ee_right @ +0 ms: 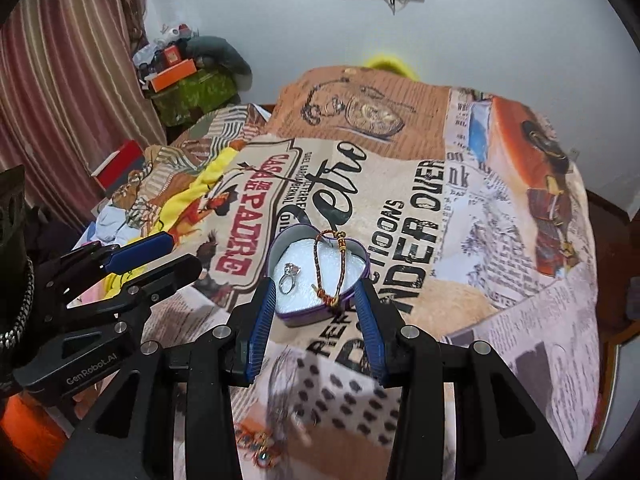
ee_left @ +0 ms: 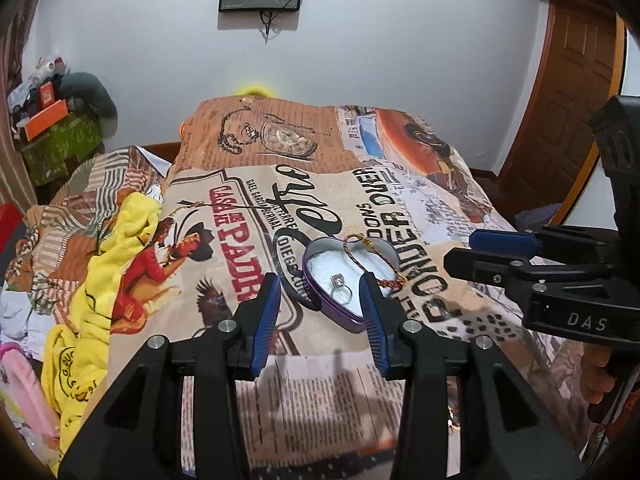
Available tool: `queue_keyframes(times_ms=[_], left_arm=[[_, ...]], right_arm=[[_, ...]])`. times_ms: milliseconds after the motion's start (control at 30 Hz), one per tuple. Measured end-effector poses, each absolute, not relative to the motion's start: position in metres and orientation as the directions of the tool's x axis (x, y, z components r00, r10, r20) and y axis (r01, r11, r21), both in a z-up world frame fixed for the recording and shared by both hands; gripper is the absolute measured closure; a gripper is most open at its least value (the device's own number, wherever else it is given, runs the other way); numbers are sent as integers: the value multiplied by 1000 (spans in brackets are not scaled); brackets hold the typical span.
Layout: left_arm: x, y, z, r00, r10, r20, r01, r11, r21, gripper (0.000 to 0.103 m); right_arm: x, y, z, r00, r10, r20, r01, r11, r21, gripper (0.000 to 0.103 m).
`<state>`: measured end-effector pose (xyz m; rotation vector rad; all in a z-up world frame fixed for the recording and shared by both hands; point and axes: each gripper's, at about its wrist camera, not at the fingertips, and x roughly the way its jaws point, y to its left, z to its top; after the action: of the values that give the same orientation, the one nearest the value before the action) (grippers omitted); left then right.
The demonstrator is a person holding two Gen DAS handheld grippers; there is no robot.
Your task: Organize jewelry
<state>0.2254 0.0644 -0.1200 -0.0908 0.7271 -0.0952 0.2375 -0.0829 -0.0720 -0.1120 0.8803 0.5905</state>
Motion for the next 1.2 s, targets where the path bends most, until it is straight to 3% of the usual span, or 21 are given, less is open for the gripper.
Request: queue_keyframes(times_ms=[567, 1200], left_arm=[[159, 48, -118, 724, -123, -678, 73, 992, -102, 62], [136, 40, -167, 630, -141, -764, 72, 990, -124, 62]], right_arm=[[170, -110, -59, 555, 434, -710, -486, 861, 147, 65], [139, -110, -101, 512, 378, -771, -472, 874, 115, 65]])
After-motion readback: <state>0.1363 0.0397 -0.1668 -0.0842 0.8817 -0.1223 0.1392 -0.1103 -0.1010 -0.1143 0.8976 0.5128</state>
